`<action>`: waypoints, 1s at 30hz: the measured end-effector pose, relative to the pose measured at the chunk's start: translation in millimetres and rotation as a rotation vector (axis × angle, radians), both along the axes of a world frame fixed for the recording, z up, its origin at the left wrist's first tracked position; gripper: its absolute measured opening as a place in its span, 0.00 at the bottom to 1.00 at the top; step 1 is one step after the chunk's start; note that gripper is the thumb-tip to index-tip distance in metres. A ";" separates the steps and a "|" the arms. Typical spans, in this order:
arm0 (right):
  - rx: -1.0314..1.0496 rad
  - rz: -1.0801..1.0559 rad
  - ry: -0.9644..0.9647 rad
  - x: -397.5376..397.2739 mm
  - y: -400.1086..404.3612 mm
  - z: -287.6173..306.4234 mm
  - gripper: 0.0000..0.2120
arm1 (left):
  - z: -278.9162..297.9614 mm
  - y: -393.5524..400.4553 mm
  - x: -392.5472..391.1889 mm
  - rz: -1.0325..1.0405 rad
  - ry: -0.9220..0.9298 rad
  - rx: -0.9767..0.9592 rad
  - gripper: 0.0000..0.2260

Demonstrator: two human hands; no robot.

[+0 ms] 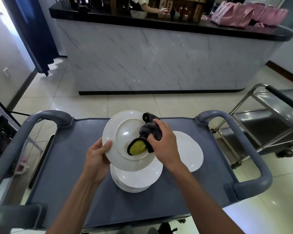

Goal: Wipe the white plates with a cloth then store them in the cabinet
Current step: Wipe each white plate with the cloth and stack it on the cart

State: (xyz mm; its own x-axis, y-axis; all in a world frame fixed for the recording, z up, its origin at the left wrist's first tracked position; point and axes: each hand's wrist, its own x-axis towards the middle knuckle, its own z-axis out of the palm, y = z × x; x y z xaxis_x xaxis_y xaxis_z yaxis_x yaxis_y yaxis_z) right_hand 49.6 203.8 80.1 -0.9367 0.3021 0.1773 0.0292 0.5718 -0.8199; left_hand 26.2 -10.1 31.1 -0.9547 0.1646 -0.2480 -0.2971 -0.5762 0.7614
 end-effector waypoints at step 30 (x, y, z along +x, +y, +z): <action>0.429 0.369 0.285 2.2 -28.7 13.0 0.28 | 16.9 6.5 -8.2 -0.190 0.156 -0.149 0.16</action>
